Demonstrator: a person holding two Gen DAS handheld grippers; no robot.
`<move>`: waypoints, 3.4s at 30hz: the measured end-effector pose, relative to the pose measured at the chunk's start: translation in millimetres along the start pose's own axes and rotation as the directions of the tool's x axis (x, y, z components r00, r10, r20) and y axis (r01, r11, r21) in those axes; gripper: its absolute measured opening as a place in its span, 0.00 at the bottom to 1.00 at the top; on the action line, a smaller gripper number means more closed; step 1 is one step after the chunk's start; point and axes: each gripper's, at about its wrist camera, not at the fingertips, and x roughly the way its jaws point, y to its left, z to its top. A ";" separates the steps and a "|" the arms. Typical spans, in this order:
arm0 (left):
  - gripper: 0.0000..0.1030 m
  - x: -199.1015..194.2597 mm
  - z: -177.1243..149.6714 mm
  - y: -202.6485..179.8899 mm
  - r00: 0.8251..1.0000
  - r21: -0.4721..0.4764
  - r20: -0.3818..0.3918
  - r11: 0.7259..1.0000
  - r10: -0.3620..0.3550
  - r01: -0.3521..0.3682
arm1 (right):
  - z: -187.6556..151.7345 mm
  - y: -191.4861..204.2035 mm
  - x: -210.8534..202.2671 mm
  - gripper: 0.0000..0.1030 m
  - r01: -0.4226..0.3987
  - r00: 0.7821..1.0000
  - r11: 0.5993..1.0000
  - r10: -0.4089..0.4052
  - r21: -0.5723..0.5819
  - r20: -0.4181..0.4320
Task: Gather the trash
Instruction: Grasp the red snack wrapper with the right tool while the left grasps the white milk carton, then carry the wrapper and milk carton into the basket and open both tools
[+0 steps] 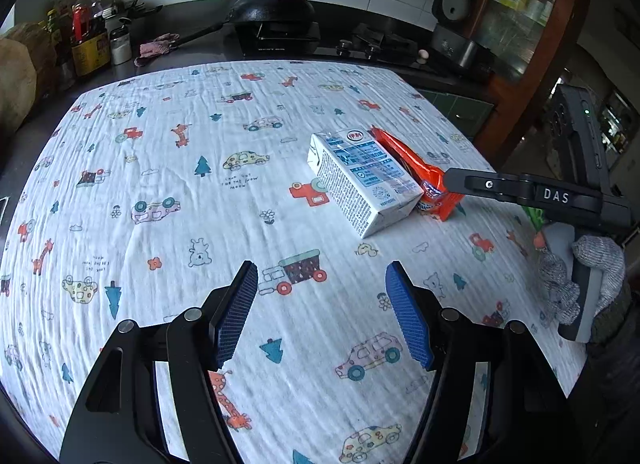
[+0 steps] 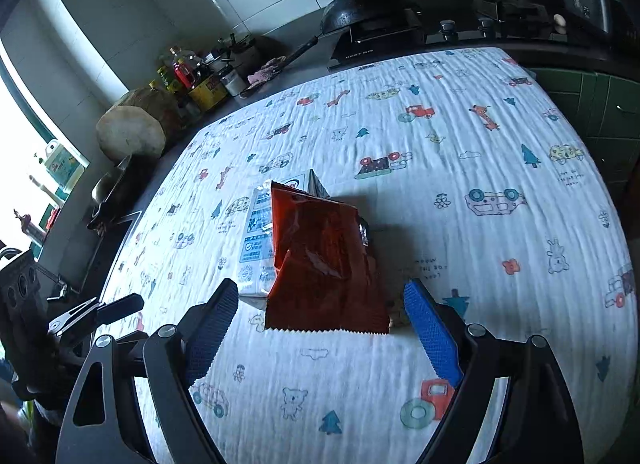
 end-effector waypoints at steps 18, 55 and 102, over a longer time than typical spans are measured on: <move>0.66 21.5 19.8 9.2 1.000 -0.055 -0.011 0.998 -0.018 0.018 | 10.6 -23.1 40.1 0.61 -0.101 0.993 0.989 0.107 0.106 -0.051; 0.80 139.2 90.5 -61.7 0.975 -0.189 -0.164 0.965 0.150 -0.180 | -78.5 -108.0 -128.4 0.54 0.154 0.982 0.988 -0.154 0.001 0.110; 0.68 105.0 64.9 -376.8 0.963 0.318 -0.118 0.909 -0.242 0.267 | -178.9 -288.2 -278.1 0.74 0.382 0.865 0.846 -0.469 0.371 0.177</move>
